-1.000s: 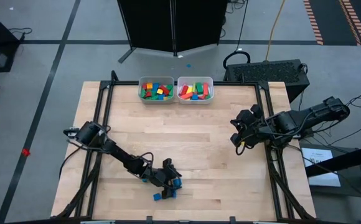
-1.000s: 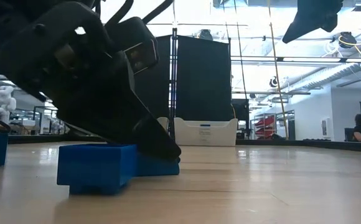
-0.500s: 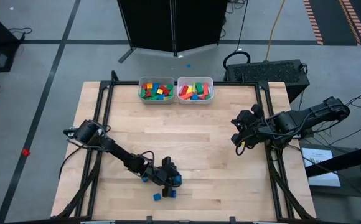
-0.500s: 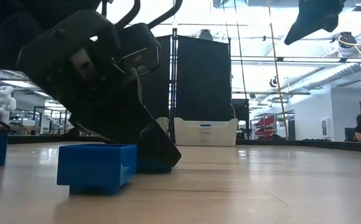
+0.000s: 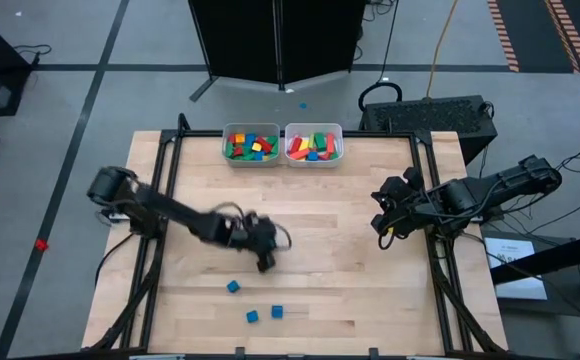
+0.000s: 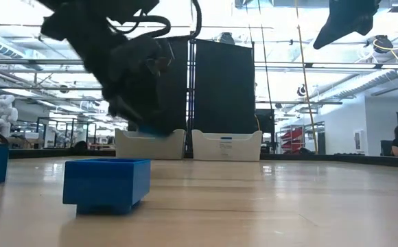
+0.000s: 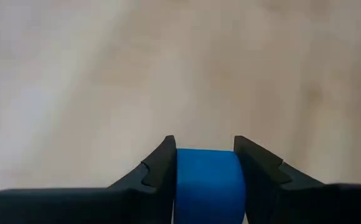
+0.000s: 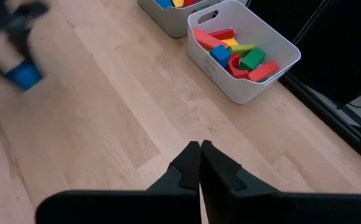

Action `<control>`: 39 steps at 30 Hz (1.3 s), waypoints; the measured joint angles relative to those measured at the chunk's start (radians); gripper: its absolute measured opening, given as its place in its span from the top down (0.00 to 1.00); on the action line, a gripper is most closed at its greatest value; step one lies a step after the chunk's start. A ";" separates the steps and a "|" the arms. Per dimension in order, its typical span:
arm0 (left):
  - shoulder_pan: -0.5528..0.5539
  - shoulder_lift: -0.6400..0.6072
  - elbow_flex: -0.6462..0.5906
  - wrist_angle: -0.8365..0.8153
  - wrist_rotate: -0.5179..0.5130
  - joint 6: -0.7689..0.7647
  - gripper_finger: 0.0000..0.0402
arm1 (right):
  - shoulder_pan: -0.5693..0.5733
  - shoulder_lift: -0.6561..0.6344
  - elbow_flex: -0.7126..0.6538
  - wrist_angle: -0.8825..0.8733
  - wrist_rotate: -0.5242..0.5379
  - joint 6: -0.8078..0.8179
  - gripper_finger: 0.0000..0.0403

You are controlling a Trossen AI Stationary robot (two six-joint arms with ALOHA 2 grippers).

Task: Sort blocks by size
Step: Put the blue half-circle block into the gray bin, then put the blue triangular block into the gray bin

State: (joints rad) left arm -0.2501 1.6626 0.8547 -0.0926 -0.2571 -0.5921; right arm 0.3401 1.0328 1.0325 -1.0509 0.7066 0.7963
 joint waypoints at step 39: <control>0.559 -0.205 0.005 -0.403 0.529 0.352 0.40 | 0.000 0.000 0.000 0.003 -0.001 0.074 1.00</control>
State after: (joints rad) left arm 0.3086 1.4578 0.8595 -0.4958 0.2721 -0.2405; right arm 0.3403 1.0328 1.0321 -1.0484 0.7059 0.8705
